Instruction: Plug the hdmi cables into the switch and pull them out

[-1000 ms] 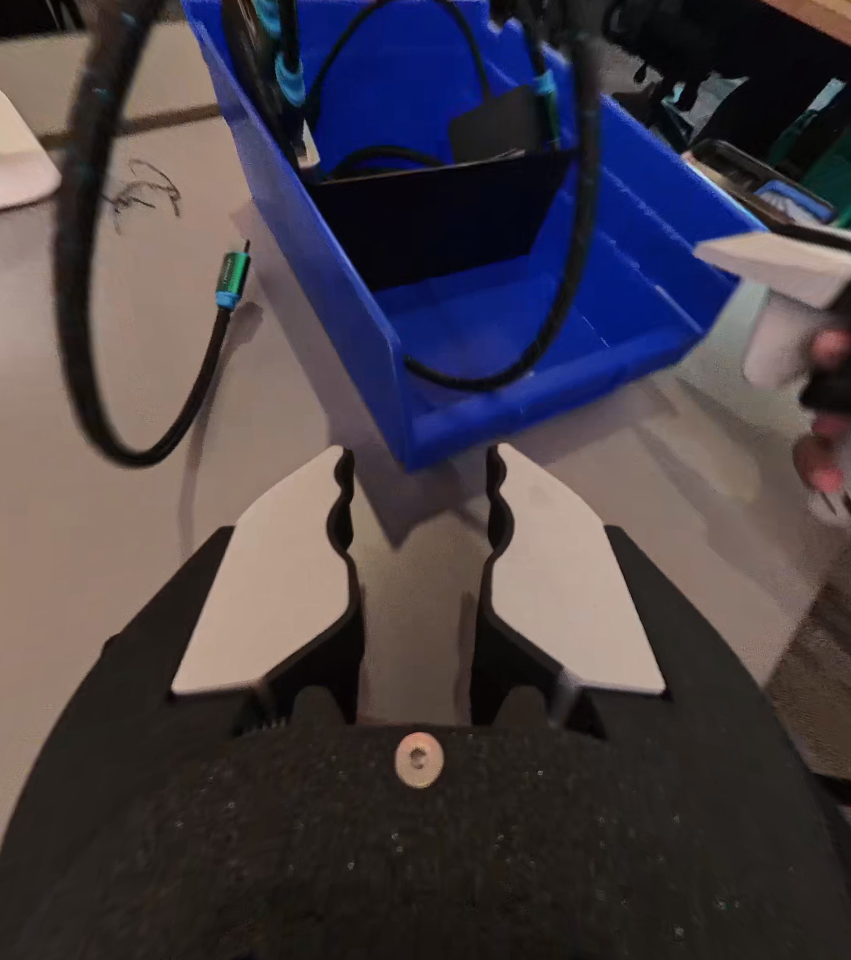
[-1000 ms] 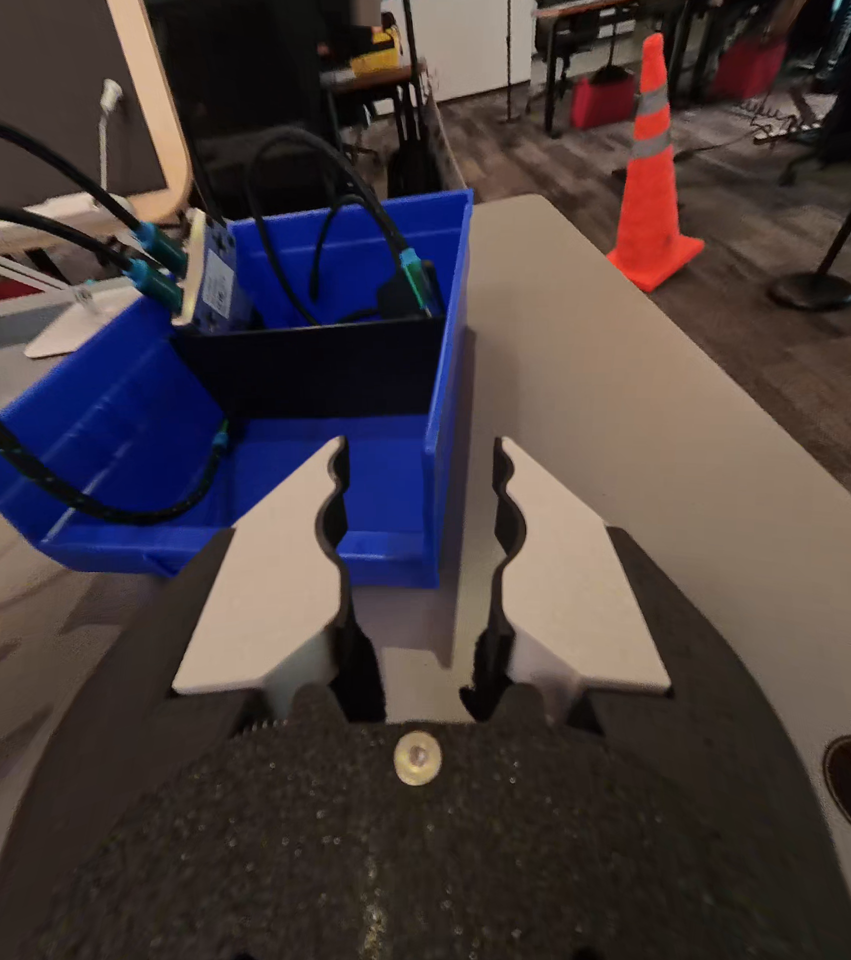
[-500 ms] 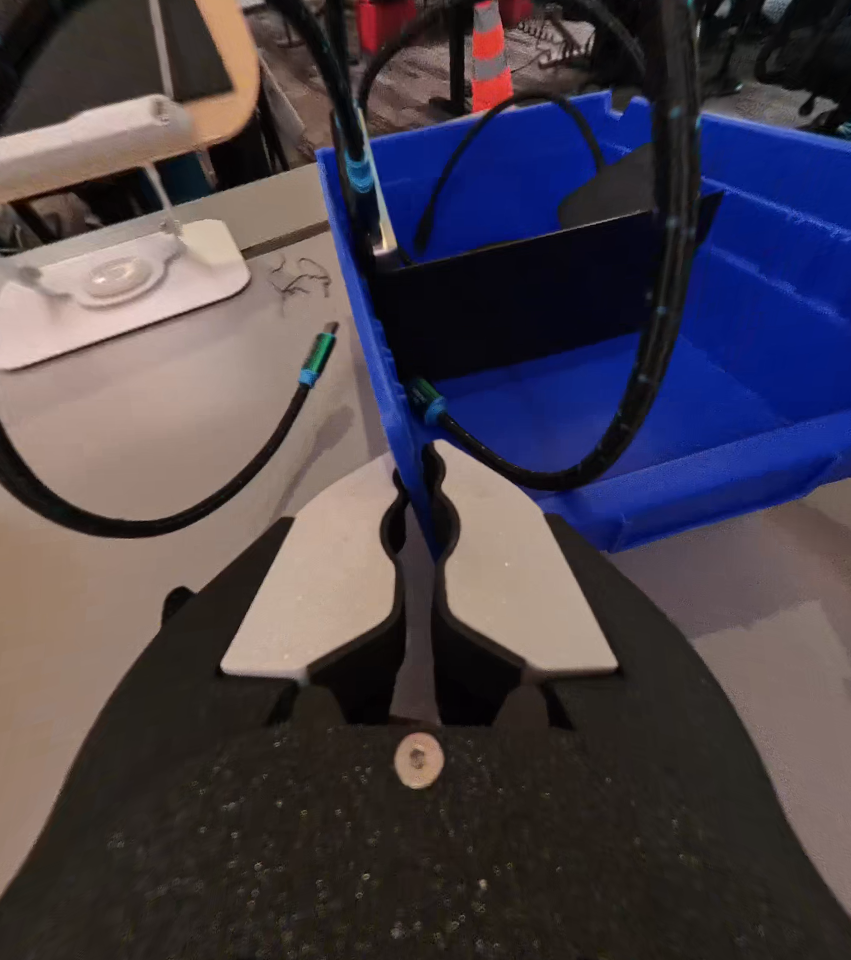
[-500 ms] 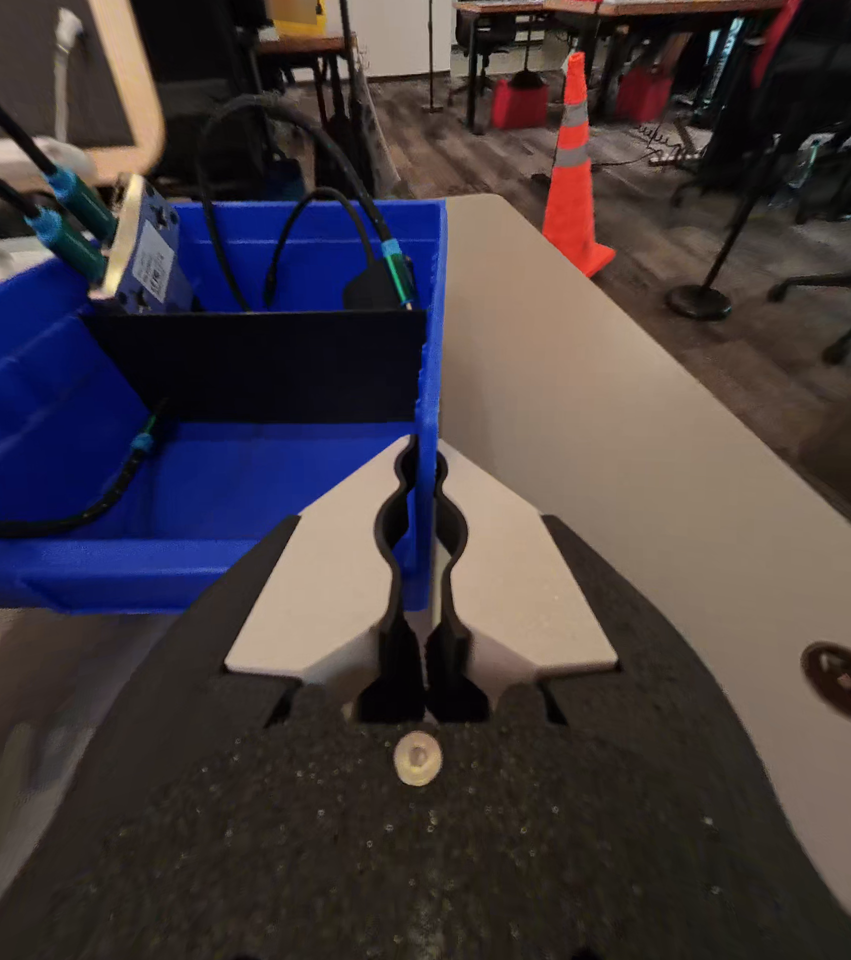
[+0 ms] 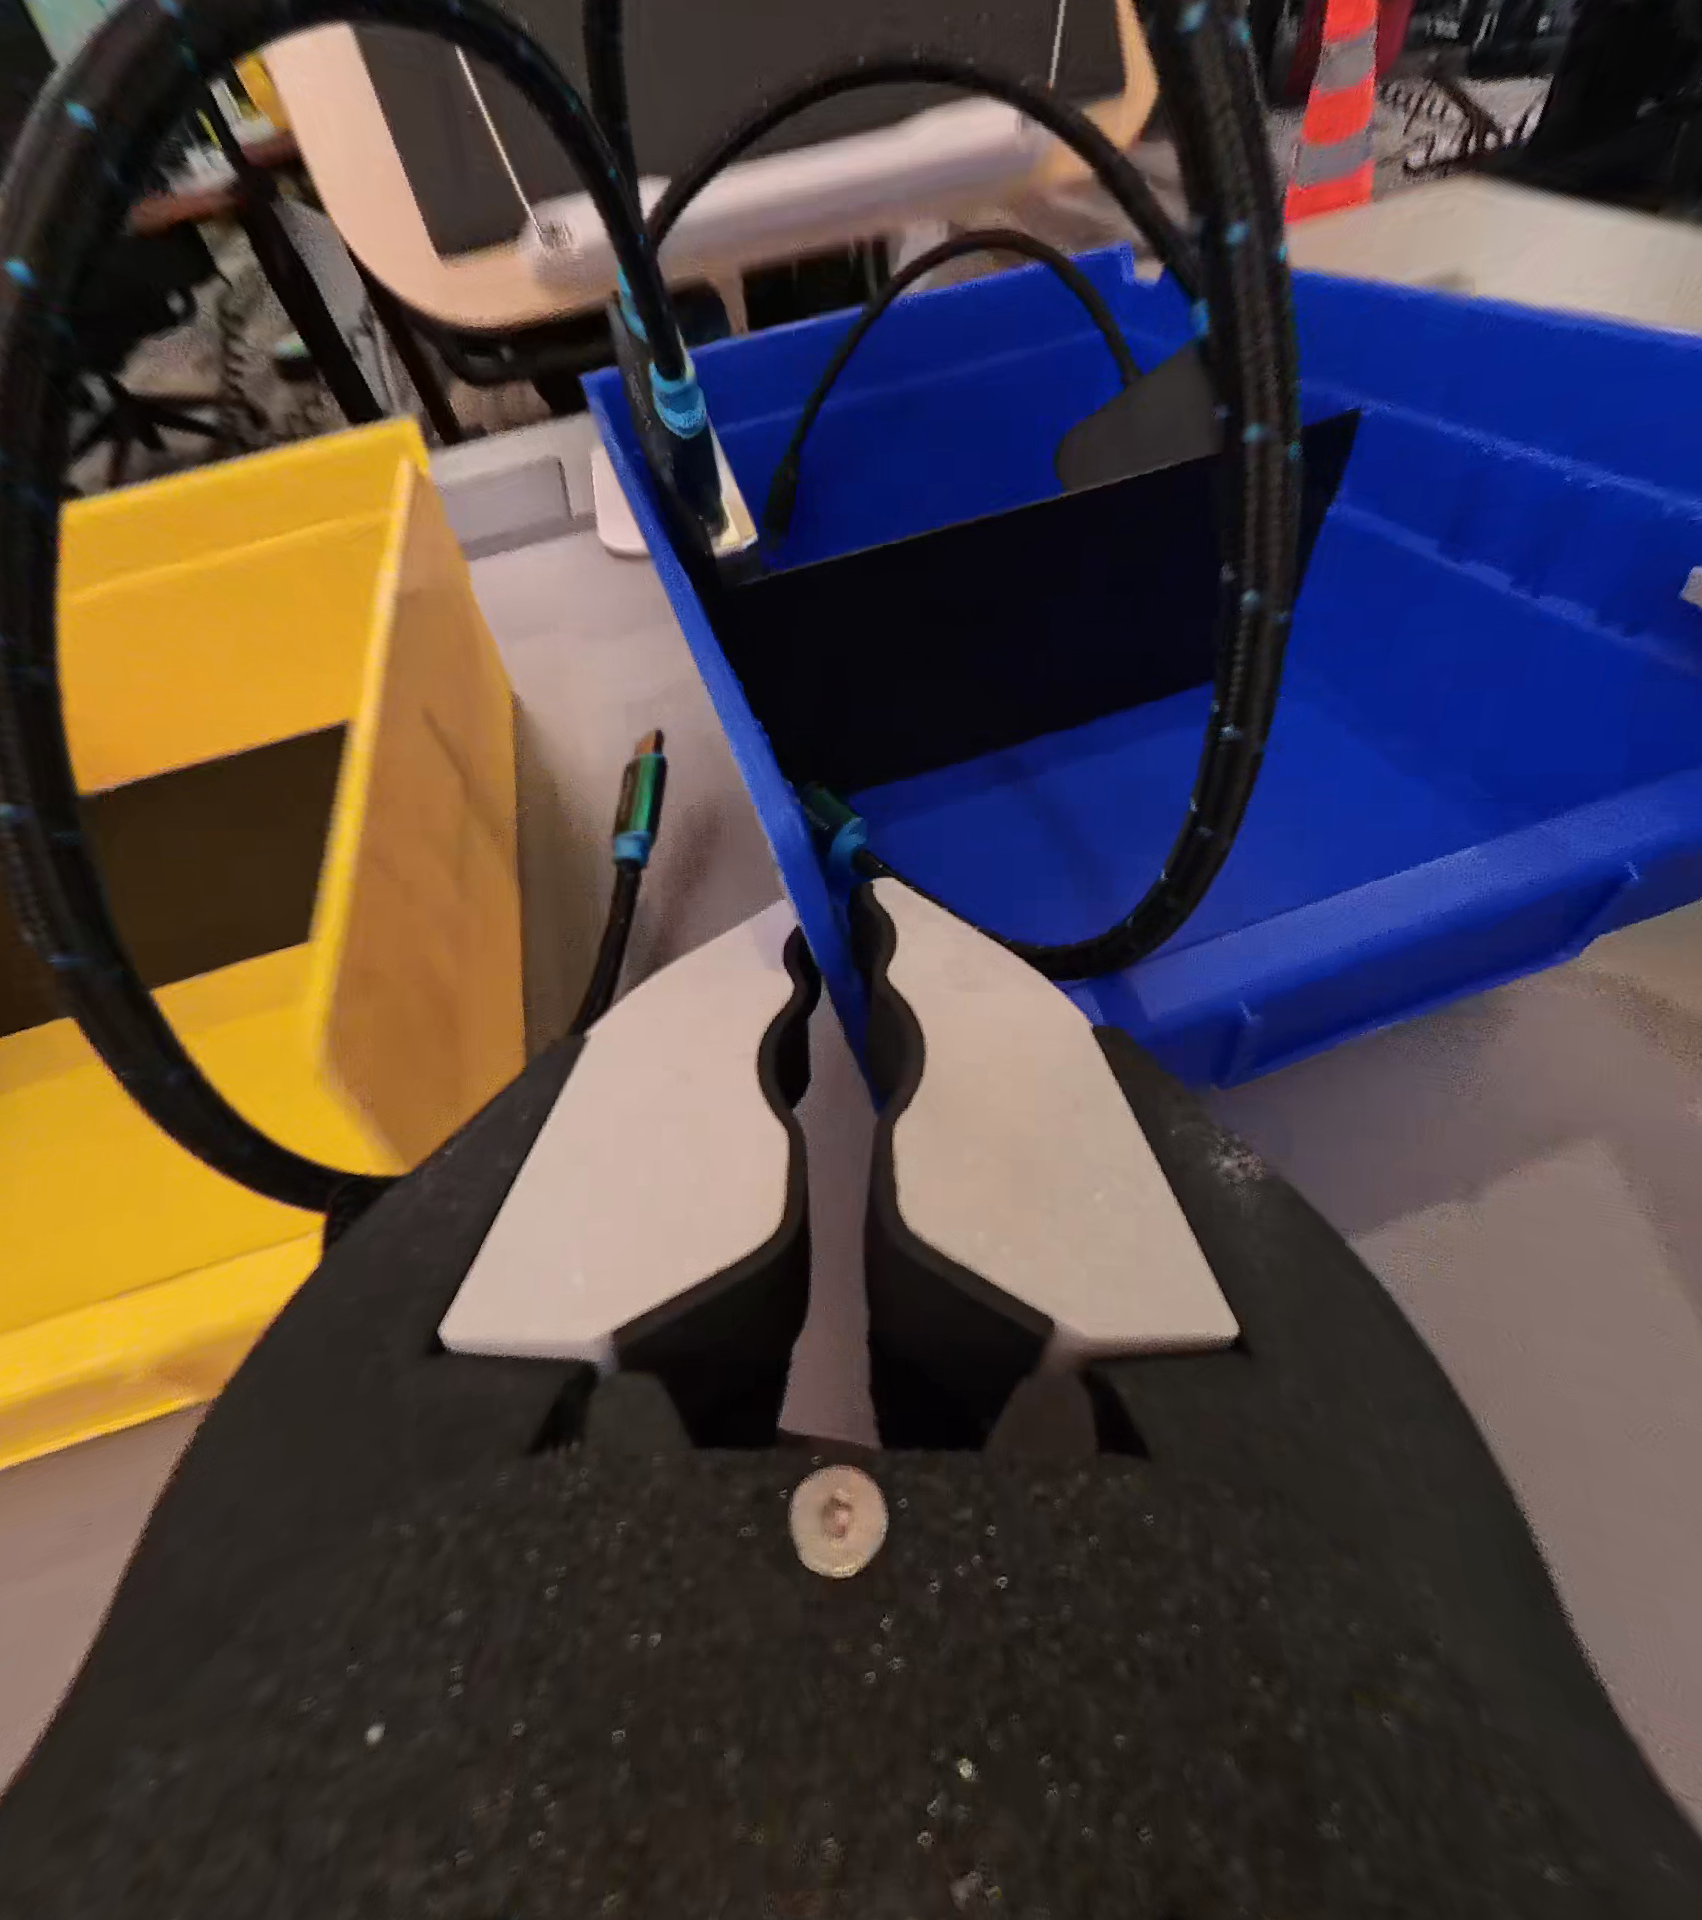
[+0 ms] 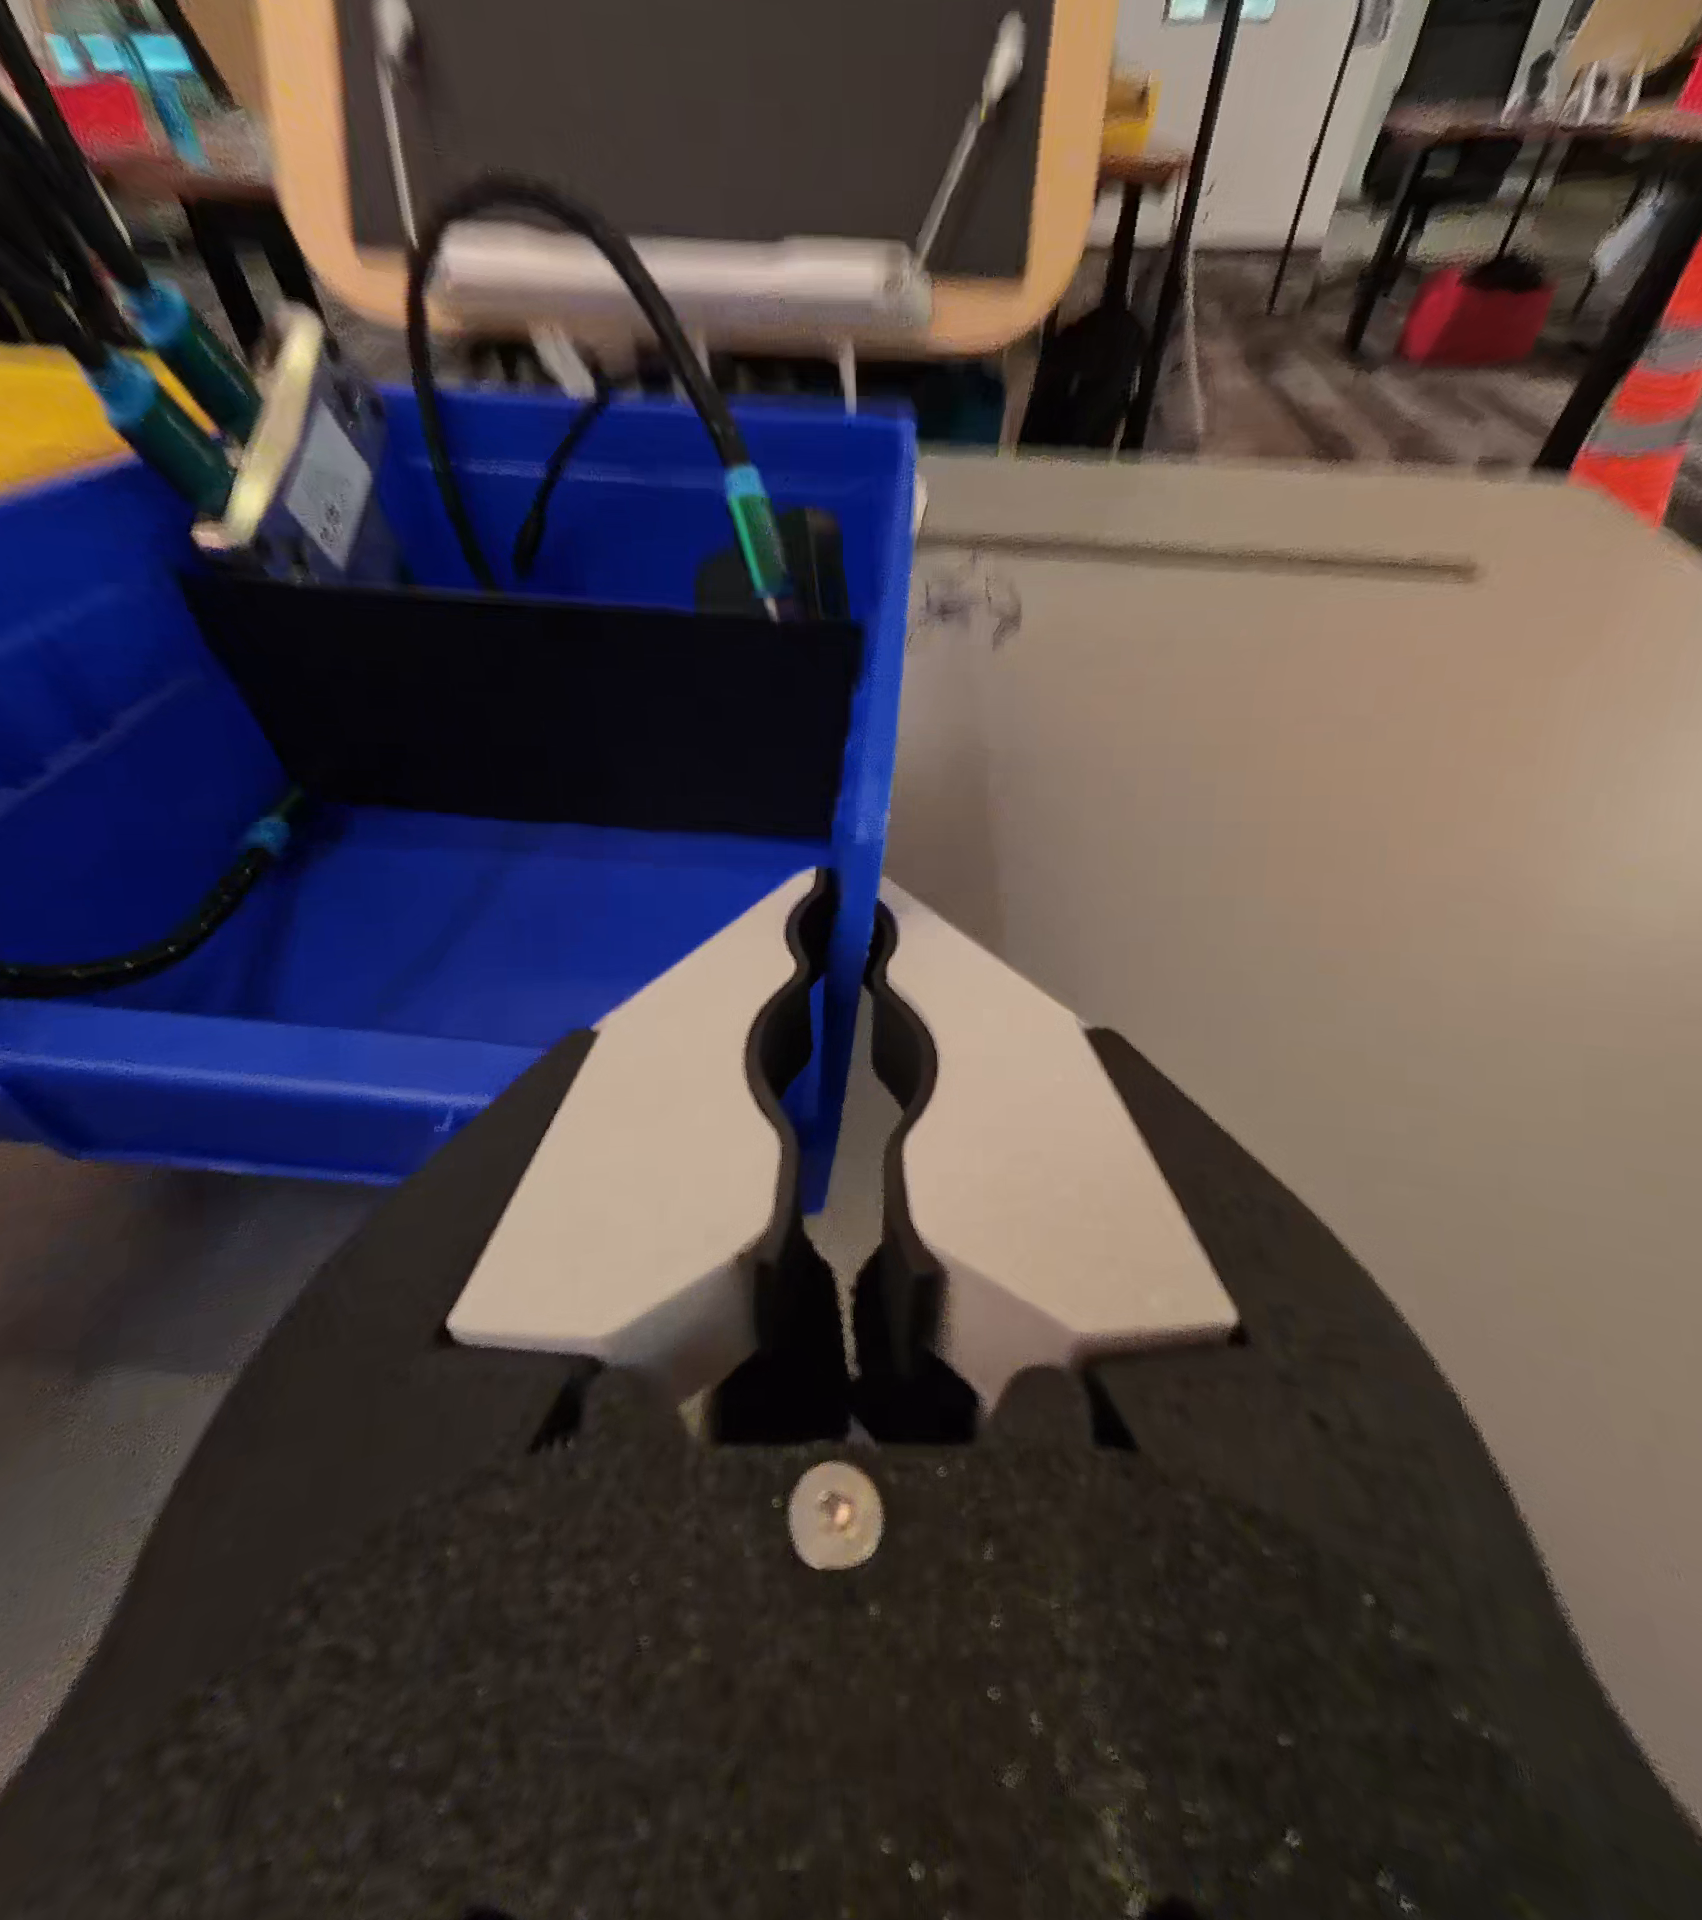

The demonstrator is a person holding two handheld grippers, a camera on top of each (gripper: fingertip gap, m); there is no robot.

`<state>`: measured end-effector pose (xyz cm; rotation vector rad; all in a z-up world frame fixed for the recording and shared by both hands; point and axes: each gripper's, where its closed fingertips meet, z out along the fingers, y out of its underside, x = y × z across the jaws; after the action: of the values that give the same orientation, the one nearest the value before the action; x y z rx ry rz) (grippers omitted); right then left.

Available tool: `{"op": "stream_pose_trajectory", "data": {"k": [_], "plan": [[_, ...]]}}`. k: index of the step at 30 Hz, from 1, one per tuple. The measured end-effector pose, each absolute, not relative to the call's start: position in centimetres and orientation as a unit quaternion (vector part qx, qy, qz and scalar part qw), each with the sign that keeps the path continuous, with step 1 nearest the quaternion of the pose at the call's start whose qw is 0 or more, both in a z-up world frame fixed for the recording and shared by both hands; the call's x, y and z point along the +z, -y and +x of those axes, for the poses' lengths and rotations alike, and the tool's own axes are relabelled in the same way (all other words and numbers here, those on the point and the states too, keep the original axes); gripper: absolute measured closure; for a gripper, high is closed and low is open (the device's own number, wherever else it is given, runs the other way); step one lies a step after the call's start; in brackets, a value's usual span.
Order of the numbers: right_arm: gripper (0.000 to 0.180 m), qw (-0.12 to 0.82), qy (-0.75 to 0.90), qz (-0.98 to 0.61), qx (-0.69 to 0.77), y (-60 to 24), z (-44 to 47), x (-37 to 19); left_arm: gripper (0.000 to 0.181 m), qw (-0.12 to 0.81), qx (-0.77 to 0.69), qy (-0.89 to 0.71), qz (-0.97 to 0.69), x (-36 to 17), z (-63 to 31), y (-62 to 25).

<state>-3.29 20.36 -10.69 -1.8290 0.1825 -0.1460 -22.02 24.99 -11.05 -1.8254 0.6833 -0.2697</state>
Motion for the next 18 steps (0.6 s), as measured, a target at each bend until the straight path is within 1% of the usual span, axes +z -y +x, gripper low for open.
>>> {"op": "stream_pose_trajectory", "data": {"k": [2, 5, 6, 7, 8, 9, 10, 11, 12, 13, 16, 17, 18], "plan": [[0.177, 0.58, -0.08, -0.808, -0.057, -20.8, -2.7, -12.7, 0.174, 0.537, -0.126, -0.303, -0.777, -13.0, -21.3, -25.5], [0.174, 0.559, -0.079, -0.825, -0.007, -20.6, -2.3, -12.8, 0.171, 0.505, -0.164, -0.322, -0.784, -13.3, -20.7, -25.3], [0.173, 0.556, -0.08, -0.827, 0.02, -20.5, -2.5, -12.8, 0.166, 0.483, -0.182, -0.334, -0.788, -13.3, -20.6, -24.8], [0.169, 0.557, -0.072, -0.826, 0.049, -20.3, -2.9, -12.7, 0.157, 0.465, -0.209, -0.34, -0.79, -13.1, -20.6, -24.1], [0.16, 0.562, -0.054, -0.821, 0.084, -20.0, -3.5, -12.5, 0.149, 0.46, -0.247, -0.336, -0.784, -12.4, -20.8, -23.2], [0.151, 0.568, -0.045, -0.813, 0.119, -19.7, -4.1, -12.3, 0.14, 0.476, -0.299, -0.326, -0.76, -10.8, -21.0, -22.2], [0.147, 0.57, -0.049, -0.808, 0.145, -19.3, -4.1, -12.0, 0.137, 0.509, -0.353, -0.309, -0.722, -8.5, -21.6, -21.3], [0.143, 0.57, -0.055, -0.804, 0.161, -18.9, -3.9, -11.8, 0.14, 0.547, -0.396, -0.289, -0.679, -6.1, -22.7, -20.6], [0.139, 0.572, -0.064, -0.802, 0.161, -18.5, -3.3, -11.6, 0.146, 0.581, -0.426, -0.267, -0.641, -4.0, -24.4, -20.1], [0.139, 0.577, -0.072, -0.801, 0.139, -18.1, -2.2, -11.3, 0.146, 0.608, -0.44, -0.242, -0.615, -2.3, -26.5, -20.0], [0.132, 0.597, -0.04, -0.799, 0.061, -17.3, -0.4, -10.1, 0.145, 0.656, -0.42, -0.18, -0.601, -0.2, -34.2, -21.8], [0.134, 0.604, -0.035, -0.795, 0.046, -17.1, -0.1, -9.8, 0.14, 0.667, -0.398, -0.165, -0.608, -0.3, -37.0, -22.9], [0.136, 0.611, -0.036, -0.79, 0.039, -17.0, 0.1, -9.5, 0.141, 0.674, -0.363, -0.142, -0.627, -0.9, -40.1, -24.4]]}}
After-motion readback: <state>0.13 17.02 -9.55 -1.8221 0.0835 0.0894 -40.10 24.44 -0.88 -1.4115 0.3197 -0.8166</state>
